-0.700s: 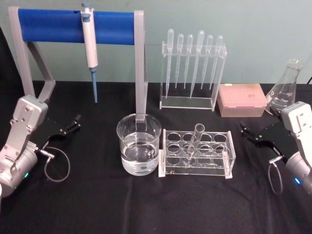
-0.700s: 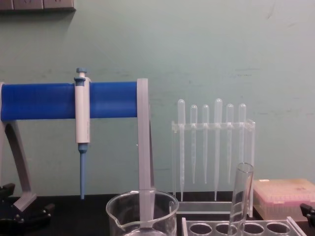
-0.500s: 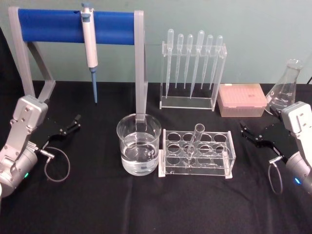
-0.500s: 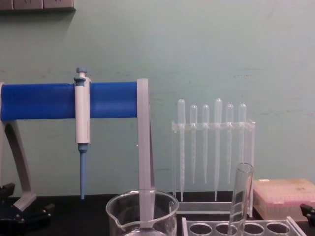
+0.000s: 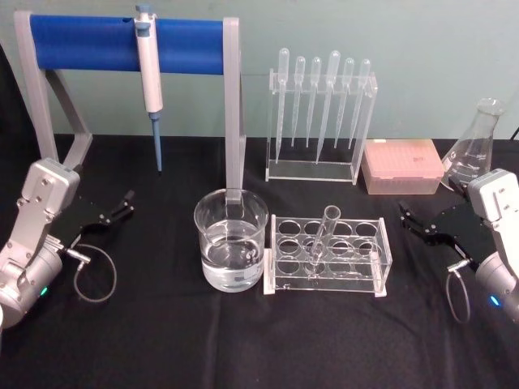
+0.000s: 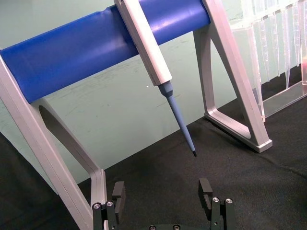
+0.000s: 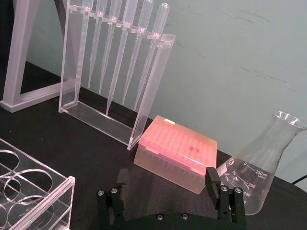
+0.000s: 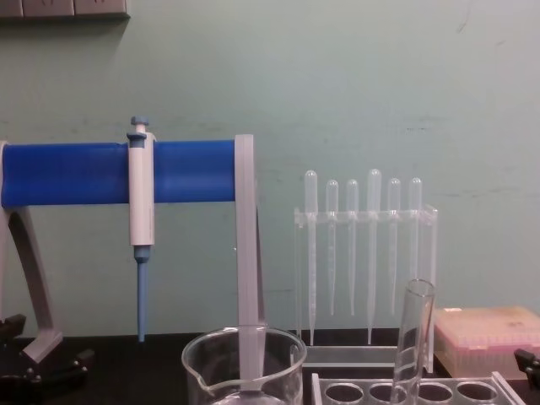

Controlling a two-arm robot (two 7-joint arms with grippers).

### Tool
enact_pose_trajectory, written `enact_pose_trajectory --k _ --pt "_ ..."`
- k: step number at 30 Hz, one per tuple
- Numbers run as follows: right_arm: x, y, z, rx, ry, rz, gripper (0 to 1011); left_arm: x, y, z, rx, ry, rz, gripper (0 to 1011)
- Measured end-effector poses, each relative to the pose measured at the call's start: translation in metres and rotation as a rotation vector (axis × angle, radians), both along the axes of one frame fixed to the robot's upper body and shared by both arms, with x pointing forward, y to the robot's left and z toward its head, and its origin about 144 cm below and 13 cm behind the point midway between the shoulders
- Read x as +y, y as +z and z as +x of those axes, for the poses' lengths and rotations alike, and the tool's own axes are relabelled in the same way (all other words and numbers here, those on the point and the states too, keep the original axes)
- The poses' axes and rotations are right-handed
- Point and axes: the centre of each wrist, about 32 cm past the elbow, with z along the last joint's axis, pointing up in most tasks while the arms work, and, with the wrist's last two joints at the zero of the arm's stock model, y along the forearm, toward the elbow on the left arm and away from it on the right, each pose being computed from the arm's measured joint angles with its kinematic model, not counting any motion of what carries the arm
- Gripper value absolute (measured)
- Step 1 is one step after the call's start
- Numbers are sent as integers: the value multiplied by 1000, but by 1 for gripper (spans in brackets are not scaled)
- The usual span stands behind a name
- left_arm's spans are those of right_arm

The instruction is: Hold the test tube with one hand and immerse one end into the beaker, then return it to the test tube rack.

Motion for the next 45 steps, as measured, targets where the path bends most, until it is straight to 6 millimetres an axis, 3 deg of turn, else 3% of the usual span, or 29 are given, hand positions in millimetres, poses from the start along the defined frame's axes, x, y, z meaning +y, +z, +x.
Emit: enact_pose_trajectory --k 19,34,45 --pt "0 0 0 0 0 1 1000 0 0 0 0 0 0 1000" --pt "-13 57 -10 -57 103 163 1000 0 0 0 0 0 0 1000" --pt "-39 68 -29 53 332 220 1000 0 0 0 0 0 0 1000"
